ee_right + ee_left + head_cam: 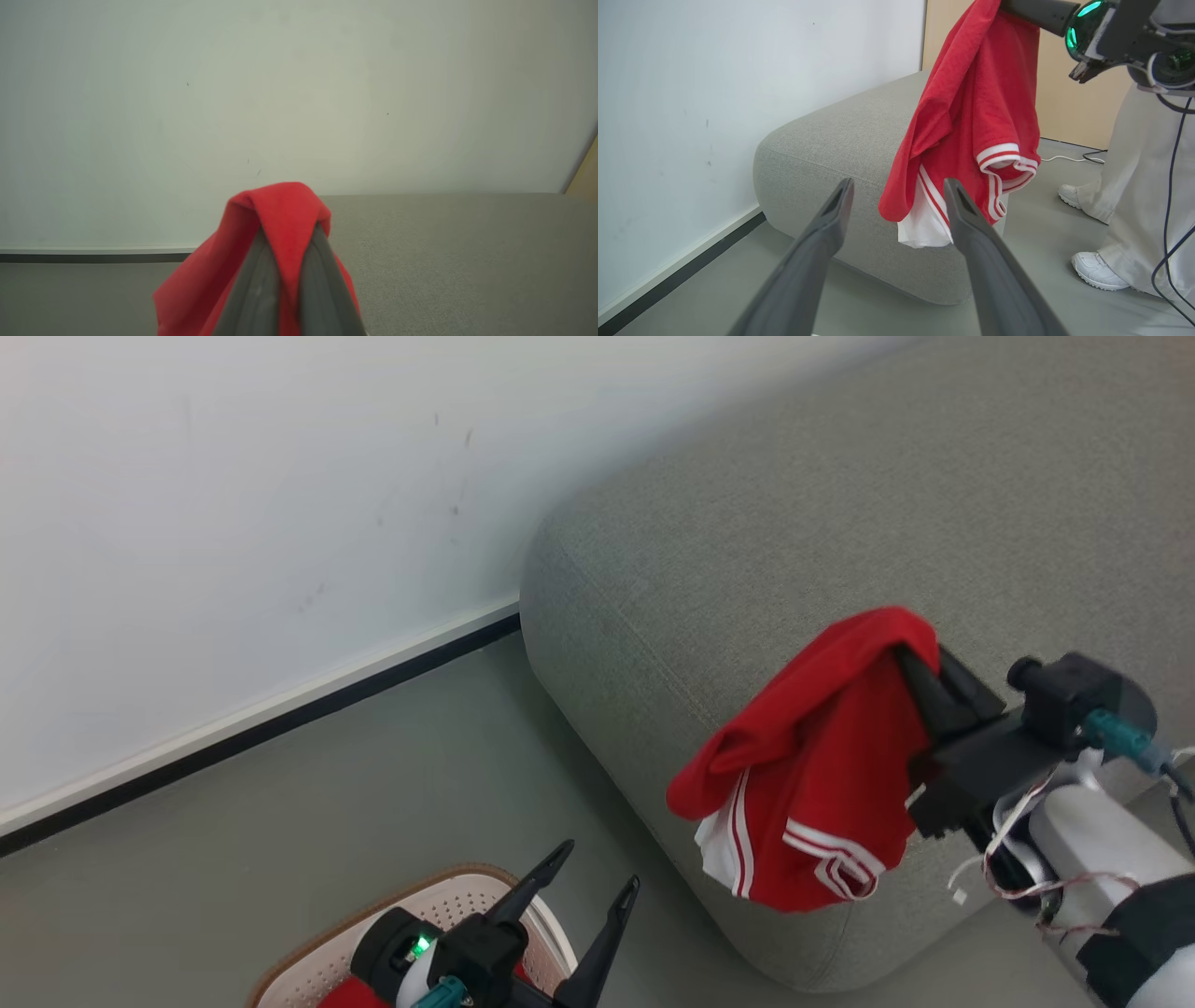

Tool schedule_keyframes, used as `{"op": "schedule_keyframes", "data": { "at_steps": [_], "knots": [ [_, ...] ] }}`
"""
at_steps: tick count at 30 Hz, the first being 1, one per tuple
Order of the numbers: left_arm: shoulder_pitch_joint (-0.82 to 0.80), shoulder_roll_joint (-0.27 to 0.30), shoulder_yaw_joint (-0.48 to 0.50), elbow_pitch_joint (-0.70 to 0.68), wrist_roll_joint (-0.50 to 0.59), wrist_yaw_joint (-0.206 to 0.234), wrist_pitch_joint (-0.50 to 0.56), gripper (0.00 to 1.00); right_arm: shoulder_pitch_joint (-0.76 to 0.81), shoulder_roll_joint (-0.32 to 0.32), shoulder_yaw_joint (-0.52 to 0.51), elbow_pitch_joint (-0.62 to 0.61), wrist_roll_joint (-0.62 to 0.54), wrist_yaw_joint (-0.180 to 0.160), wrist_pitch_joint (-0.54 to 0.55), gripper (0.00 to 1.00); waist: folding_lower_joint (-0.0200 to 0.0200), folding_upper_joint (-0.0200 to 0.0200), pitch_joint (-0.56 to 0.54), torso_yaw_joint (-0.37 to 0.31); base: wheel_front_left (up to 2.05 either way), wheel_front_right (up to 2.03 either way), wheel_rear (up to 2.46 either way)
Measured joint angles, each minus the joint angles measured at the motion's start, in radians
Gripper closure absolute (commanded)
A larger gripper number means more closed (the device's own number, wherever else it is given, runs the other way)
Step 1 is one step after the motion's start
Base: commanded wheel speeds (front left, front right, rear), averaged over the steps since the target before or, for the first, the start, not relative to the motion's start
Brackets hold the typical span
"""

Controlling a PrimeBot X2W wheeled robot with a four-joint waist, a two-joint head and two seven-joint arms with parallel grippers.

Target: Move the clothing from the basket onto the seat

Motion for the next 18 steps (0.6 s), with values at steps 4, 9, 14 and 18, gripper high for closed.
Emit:
{"op": "schedule_keyframes", "data": {
  "at_steps": [4, 9, 14, 18],
  "knots": [
    [-0.022, 0.021, 0.011, -0.024, 0.009, 0.002, 0.006, 0.00, -0.093, 0.001, -0.036, 0.004, 0.016, 0.010, 0.000, 1.00, 0.0001, 0.0000, 0.033, 0.009, 0.00, 0.00, 0.00],
    [-0.056, 0.041, 0.016, -0.063, 0.020, 0.008, 0.026, 0.00, -0.208, 0.001, -0.065, 0.037, 0.022, 0.019, 0.000, 1.00, 0.0001, 0.0000, 0.088, 0.020, 0.00, 0.00, 0.00],
    [-0.101, 0.067, 0.029, -0.112, 0.048, 0.008, 0.044, 0.00, -0.358, 0.003, -0.105, 0.086, 0.029, 0.036, 0.010, 1.00, 0.0002, 0.0001, 0.152, 0.033, 0.00, 0.00, 0.00],
    [-0.142, 0.086, 0.048, -0.146, 0.058, 0.009, 0.065, 0.00, -0.488, -0.010, -0.166, 0.157, 0.068, 0.037, 0.019, 1.00, 0.0002, 0.0001, 0.207, 0.044, 0.00, 0.00, 0.00]
  ]
}}
